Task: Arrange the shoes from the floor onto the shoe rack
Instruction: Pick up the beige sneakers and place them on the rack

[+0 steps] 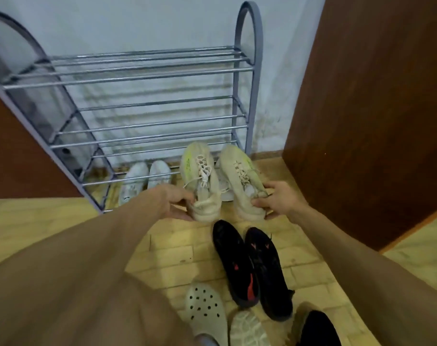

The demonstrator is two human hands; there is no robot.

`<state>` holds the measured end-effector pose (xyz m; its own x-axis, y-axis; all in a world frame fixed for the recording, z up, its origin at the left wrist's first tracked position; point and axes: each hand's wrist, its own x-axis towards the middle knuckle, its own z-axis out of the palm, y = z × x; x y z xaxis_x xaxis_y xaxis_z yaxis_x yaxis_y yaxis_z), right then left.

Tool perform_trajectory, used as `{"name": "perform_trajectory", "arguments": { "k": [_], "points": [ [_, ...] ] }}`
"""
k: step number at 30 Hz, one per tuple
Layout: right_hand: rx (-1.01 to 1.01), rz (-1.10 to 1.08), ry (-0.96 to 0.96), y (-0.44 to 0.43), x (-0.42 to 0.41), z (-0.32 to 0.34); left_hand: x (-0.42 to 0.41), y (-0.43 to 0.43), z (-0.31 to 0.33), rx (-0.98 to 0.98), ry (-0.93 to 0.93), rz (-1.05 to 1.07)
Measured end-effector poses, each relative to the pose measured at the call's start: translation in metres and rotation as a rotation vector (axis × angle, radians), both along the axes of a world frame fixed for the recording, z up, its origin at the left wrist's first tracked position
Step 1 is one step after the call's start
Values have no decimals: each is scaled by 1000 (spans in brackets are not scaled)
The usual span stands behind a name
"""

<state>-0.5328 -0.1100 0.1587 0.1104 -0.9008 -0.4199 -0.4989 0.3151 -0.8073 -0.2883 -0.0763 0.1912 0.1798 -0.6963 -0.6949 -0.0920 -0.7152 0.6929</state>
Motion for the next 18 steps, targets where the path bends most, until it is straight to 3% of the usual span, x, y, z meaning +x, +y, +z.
{"name": "perform_trajectory", "arguments": {
  "k": [10,18],
  "points": [
    [-61,-95,17,-123,70,-33,33,-125,-52,-116,8,210],
    [-201,-208,130,-189,94,-64,36,-202,-72,-192,17,219]
  ]
}}
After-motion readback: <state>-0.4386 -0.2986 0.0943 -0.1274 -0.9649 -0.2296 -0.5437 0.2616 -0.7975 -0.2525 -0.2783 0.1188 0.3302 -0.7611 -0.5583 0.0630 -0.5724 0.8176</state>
